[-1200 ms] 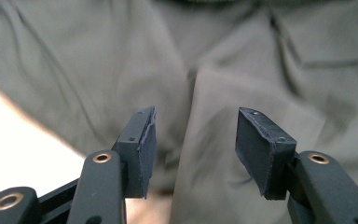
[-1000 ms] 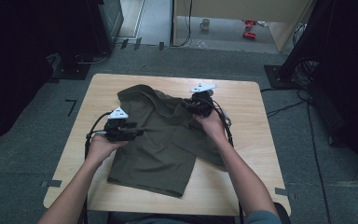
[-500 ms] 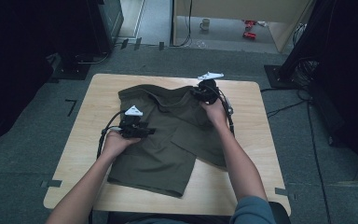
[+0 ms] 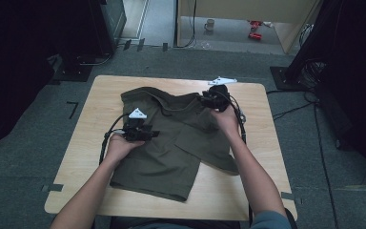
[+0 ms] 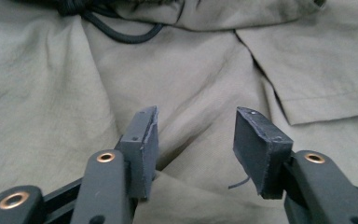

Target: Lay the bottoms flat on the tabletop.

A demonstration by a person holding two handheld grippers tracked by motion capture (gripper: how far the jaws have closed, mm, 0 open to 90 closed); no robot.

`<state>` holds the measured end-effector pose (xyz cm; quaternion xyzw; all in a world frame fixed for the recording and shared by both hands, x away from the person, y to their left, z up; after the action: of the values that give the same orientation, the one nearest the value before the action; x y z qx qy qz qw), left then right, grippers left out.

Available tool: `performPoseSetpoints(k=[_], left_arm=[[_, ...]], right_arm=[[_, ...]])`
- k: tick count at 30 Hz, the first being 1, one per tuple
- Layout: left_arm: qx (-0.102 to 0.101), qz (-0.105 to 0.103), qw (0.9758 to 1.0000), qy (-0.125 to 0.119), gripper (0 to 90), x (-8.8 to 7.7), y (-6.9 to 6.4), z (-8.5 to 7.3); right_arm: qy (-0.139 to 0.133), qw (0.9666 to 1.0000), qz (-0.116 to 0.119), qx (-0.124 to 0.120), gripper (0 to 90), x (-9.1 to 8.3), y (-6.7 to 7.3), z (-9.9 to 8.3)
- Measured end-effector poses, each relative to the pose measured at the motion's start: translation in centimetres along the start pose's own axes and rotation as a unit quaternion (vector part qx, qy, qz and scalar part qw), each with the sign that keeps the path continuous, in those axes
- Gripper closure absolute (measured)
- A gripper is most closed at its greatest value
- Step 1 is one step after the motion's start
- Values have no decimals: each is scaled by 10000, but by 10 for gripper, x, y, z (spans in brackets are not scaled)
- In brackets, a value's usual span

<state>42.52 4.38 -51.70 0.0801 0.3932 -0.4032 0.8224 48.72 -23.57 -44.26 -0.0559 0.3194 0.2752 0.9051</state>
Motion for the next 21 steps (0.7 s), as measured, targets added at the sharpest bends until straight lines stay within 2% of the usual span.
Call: performPoseSetpoints(k=[4, 6, 9, 12, 16, 21], left_arm=[[19, 5, 10000, 20, 557, -1, -2, 5], [98, 45, 9999, 79, 578, 0, -3, 7], [53, -3, 9999, 107, 589, 4, -4, 11], [71, -12, 9999, 146, 586, 9, -8, 11], [90, 6, 9996, 261, 580, 16, -9, 8], [47, 21, 9994, 350, 583, 20, -6, 3]], right_arm=[[100, 9998, 164, 38, 728, -8, 5, -8], [180, 9995, 260, -68, 747, -10, 13, -16], [294, 9988, 337, -192, 776, -10, 23, -28], [394, 9980, 417, -279, 806, -7, 31, -40], [543, 9966, 560, -271, 821, 1, 39, -57], [728, 9944, 672, -359, 821, 9, 48, -75]])
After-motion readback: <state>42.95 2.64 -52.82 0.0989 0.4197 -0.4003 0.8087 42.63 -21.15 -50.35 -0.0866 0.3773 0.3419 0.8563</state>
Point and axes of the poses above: each handheld gripper's, and its own axes: x roughly forward along the jaws, z roughly out of its top, y roughly to its left, the point moved 4 cm from there along x, roughly forward along the jaws, and after that the axes turned 4 degrees about y, right-handed, at the moved point
